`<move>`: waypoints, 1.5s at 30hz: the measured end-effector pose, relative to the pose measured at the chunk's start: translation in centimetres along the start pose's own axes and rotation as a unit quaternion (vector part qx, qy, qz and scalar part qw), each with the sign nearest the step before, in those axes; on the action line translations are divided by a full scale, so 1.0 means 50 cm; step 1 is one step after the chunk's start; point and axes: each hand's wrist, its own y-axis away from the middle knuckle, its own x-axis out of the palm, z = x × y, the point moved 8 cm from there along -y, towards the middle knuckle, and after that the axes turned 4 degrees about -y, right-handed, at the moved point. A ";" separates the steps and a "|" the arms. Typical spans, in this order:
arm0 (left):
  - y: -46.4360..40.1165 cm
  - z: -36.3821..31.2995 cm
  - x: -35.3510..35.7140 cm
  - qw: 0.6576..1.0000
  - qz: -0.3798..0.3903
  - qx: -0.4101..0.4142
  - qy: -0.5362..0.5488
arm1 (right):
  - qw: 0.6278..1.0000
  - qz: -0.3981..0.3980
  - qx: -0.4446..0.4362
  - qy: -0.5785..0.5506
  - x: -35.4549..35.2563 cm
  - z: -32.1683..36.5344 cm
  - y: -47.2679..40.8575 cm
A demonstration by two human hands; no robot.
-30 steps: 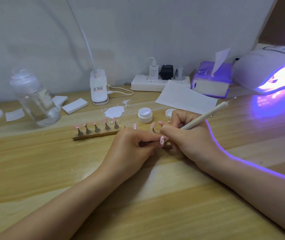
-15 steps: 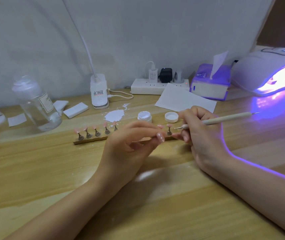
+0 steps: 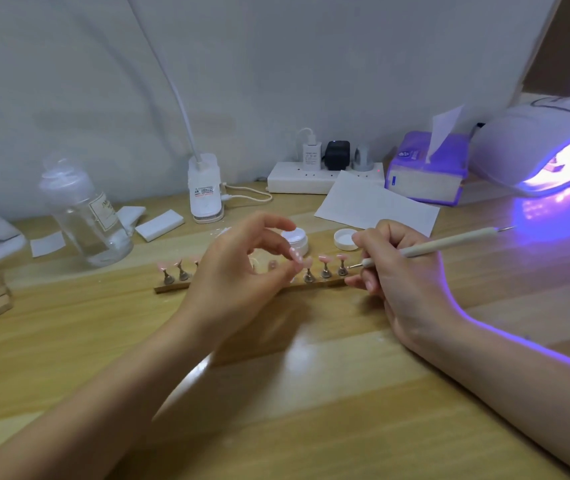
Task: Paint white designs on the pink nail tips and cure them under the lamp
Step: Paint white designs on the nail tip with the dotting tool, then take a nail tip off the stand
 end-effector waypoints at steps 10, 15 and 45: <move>-0.014 0.023 0.023 0.992 0.042 -0.008 -0.122 | 1.000 0.011 0.004 0.015 0.002 -0.003 0.001; -0.014 0.032 0.030 0.985 0.062 -0.019 -0.157 | 1.000 0.022 0.009 0.019 0.005 -0.004 0.002; -0.024 0.005 0.060 0.982 0.077 -0.007 -0.174 | 0.997 0.038 0.007 0.061 0.012 0.000 0.009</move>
